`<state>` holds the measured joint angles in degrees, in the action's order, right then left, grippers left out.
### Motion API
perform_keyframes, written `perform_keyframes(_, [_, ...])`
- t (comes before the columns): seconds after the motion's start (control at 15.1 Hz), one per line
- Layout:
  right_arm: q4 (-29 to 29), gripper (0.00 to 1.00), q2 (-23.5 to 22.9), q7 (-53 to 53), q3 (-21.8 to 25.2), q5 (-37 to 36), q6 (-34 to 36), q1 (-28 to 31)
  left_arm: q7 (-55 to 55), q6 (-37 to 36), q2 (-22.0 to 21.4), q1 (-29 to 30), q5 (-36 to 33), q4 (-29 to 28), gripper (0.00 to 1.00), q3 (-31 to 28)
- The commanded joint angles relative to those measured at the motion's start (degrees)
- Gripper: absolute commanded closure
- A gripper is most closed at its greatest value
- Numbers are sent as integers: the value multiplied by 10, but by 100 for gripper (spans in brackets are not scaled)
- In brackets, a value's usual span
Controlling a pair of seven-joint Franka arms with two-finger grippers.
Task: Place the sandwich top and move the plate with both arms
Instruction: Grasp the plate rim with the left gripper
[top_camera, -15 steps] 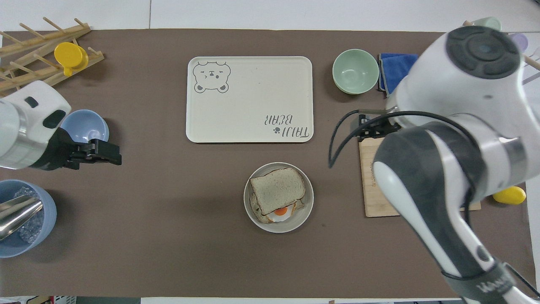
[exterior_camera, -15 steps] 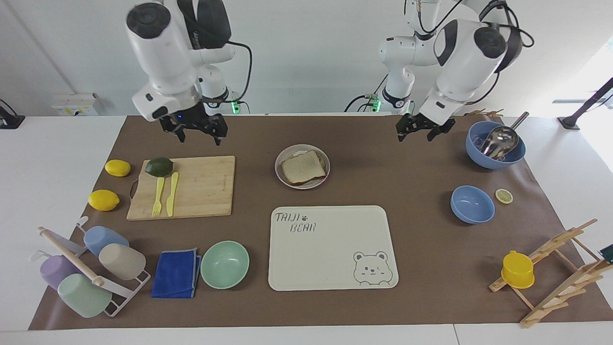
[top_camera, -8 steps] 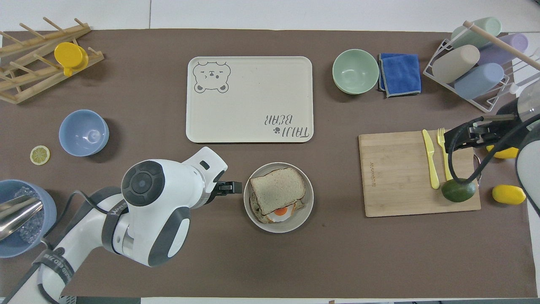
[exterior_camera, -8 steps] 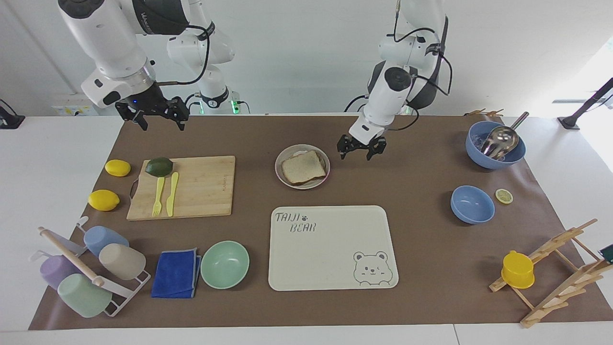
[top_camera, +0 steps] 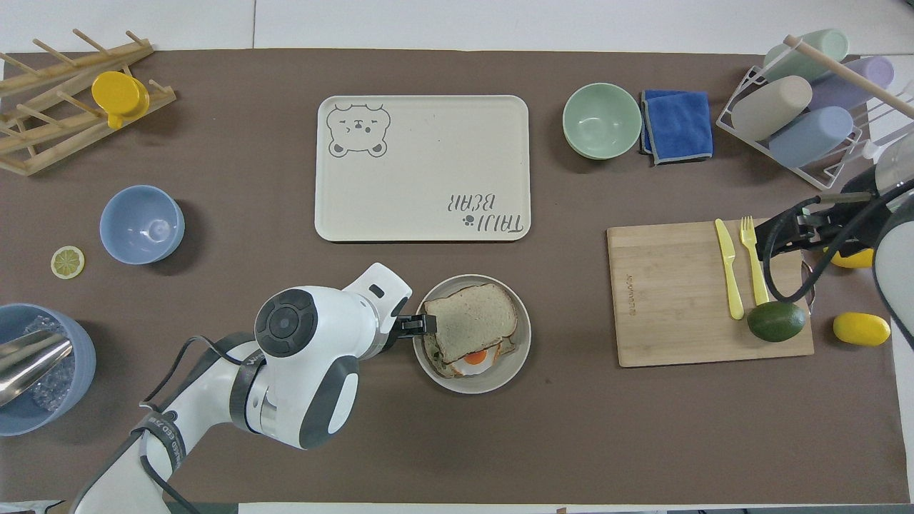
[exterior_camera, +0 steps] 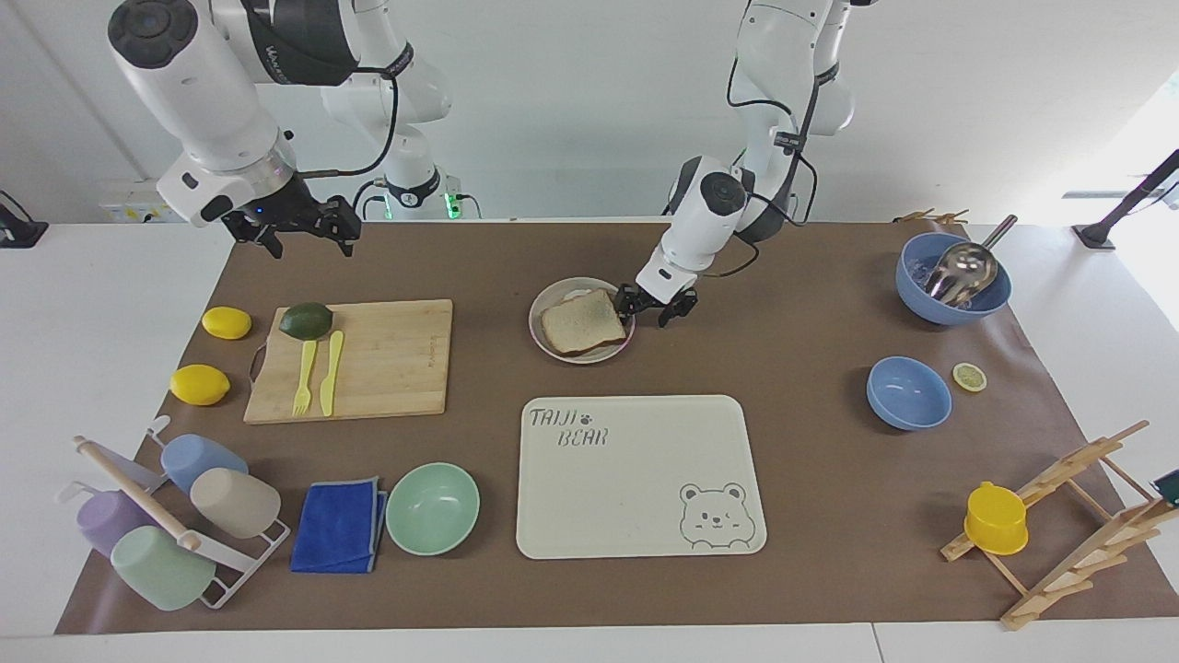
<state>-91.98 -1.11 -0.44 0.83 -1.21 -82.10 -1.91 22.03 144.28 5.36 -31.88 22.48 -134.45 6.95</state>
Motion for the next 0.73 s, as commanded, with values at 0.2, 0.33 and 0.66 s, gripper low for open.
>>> perform_keyframes(0.2, [8, 0, 0, -17, -4, 7, 7, 26, -22, 10, -4, -20, 35, -5, 63, -7])
perform_keyframes(0.33, [7, 0, 1, -16, -3, 6, 6, 26, -22, 11, -4, -27, 43, -6, 90, -7])
perform_keyframes(0.66, [6, 0, 7, -12, -4, 12, 5, 30, -33, 6, -4, -24, 51, -4, 100, -7])
